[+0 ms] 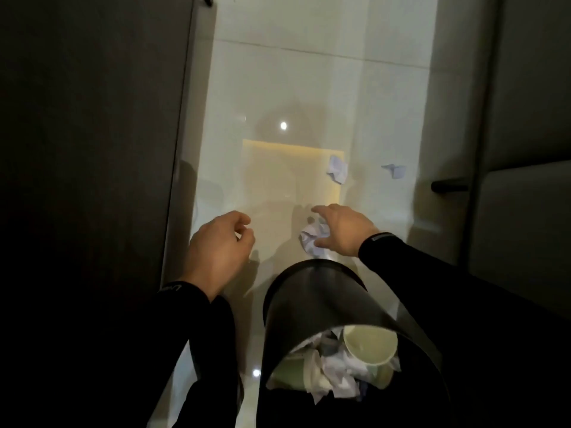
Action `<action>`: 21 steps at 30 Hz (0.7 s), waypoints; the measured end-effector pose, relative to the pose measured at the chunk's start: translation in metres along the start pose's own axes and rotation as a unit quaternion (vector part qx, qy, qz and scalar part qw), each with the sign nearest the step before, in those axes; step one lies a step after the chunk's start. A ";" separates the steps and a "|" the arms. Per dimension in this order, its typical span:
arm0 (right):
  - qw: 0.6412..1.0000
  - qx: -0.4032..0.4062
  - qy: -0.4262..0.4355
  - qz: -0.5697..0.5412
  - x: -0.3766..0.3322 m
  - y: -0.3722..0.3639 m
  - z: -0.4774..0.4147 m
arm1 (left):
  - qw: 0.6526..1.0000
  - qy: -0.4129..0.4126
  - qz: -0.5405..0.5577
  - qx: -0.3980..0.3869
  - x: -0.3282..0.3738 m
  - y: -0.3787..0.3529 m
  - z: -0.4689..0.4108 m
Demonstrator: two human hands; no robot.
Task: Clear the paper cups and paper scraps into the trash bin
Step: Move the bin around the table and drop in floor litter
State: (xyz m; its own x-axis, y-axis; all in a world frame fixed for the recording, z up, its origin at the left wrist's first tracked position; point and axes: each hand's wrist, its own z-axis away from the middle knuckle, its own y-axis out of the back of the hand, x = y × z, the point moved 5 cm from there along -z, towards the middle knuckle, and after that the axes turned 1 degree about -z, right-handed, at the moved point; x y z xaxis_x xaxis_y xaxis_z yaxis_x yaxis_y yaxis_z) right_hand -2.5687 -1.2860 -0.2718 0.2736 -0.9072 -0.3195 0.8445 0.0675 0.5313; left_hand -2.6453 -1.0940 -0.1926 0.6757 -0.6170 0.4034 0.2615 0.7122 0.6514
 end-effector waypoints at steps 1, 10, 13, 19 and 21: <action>1.000 0.001 0.007 0.023 -0.002 -0.009 -0.010 | 1.000 0.007 -0.004 -0.003 -0.008 -0.006 -0.008; 0.984 0.081 -0.092 -0.128 0.052 -0.013 -0.013 | 0.997 -0.022 -0.055 -0.045 -0.002 -0.053 -0.033; 0.927 0.278 -0.167 -0.190 0.106 0.041 -0.007 | 0.990 -0.103 -0.083 -0.040 0.047 -0.074 -0.062; 0.923 0.284 -0.178 -0.190 0.141 0.066 -0.041 | 0.911 -0.310 -0.269 -0.048 0.127 -0.121 -0.119; 0.928 0.274 -0.172 -0.186 0.139 0.055 -0.043 | 0.871 -0.336 -0.345 -0.094 0.131 -0.141 -0.124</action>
State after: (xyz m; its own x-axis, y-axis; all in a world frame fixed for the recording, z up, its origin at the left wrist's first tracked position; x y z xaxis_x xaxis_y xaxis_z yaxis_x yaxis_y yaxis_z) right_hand -2.4643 -1.3907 -0.3212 -0.2326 -0.9105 -0.3420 0.4650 -0.4129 0.7832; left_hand -2.5079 -1.2341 -0.3112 -0.2274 -0.9314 0.2842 0.5966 0.0974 0.7966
